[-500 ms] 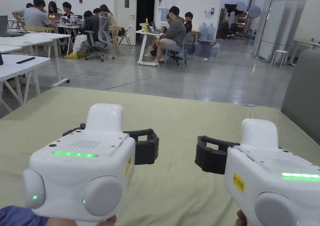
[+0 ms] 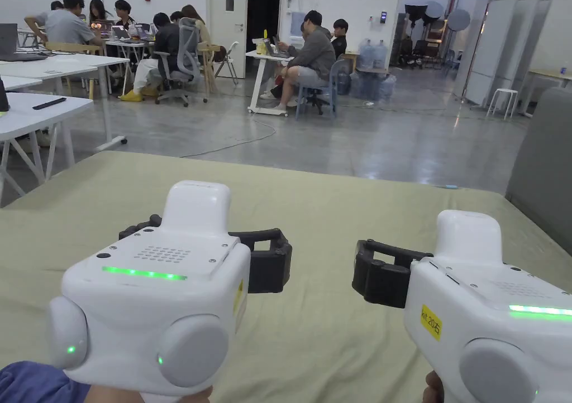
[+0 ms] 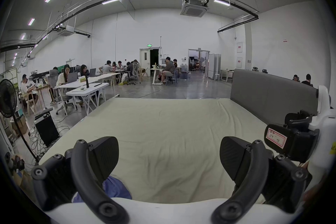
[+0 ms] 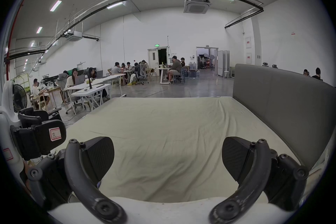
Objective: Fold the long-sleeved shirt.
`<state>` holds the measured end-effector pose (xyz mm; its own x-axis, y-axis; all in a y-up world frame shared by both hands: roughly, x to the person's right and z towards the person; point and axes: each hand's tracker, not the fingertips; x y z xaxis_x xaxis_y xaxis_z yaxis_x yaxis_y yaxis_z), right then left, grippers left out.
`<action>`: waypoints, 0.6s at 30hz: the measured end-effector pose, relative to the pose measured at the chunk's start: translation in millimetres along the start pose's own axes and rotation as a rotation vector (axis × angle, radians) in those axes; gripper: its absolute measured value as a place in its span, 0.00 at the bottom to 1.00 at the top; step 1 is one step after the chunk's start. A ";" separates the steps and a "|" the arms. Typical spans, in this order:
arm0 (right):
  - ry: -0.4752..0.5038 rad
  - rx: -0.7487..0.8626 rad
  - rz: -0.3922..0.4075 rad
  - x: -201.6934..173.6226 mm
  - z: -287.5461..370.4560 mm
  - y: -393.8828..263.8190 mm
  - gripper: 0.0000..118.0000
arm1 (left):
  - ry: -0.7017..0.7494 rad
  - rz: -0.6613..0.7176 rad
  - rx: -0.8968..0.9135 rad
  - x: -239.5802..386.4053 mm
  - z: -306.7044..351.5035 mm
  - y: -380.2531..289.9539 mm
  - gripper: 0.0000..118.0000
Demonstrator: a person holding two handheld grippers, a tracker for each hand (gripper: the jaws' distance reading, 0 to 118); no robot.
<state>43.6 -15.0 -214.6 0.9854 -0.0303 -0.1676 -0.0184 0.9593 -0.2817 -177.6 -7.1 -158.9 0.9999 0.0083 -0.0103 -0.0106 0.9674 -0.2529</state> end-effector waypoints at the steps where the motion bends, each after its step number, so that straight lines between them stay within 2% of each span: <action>1: 0.000 0.001 0.001 -0.3 0.2 0.1 1.00 | 0.005 -0.002 -0.001 0.0 -0.2 -0.2 0.95; 18: 0.012 0.005 0.002 -2.6 1.5 1.8 1.00 | -0.009 0.012 -0.016 -0.8 -1.0 1.4 0.95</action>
<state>41.3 -12.7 -213.3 0.9833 -0.0319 -0.1790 -0.0192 0.9608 -0.2766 -178.5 -6.0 -160.2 0.9997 0.0224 -0.0050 -0.0230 0.9631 -0.2681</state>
